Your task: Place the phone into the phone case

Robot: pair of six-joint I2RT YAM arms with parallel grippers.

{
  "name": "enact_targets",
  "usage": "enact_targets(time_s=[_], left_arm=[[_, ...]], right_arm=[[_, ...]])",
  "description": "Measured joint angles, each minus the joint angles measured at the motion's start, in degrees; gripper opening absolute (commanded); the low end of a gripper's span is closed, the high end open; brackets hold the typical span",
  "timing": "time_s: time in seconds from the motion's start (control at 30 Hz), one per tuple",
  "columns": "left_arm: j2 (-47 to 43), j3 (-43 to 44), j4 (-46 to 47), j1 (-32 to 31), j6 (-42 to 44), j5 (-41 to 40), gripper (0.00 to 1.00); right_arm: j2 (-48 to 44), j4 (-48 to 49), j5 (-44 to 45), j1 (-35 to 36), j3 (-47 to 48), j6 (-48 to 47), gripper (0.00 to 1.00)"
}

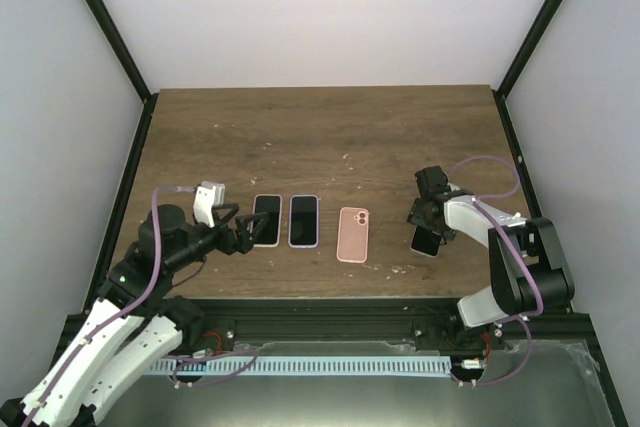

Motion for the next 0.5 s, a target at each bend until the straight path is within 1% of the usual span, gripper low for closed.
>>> enact_targets(time_s=[0.13, 0.27, 0.4, 0.5], left_arm=[[0.5, 0.1, -1.1, 0.0, -0.2, -2.1, 1.0], [2.8, 0.1, -1.5, 0.0, -1.6, -3.6, 0.92], [6.8, 0.1, -1.6, 0.0, -4.2, -4.7, 0.86], [10.1, 0.0, -0.8, 0.0, -6.1, -3.9, 0.8]], right_arm=[[0.0, 0.1, -0.8, 0.0, 0.1, -1.5, 0.7], [-1.0, 1.0, -5.1, 0.0, 0.0, -4.0, 0.67], [-2.6, 2.2, -10.3, 0.0, -0.5, -5.9, 0.66], [-3.4, 3.2, -13.1, 0.0, -0.7, -7.0, 0.66]])
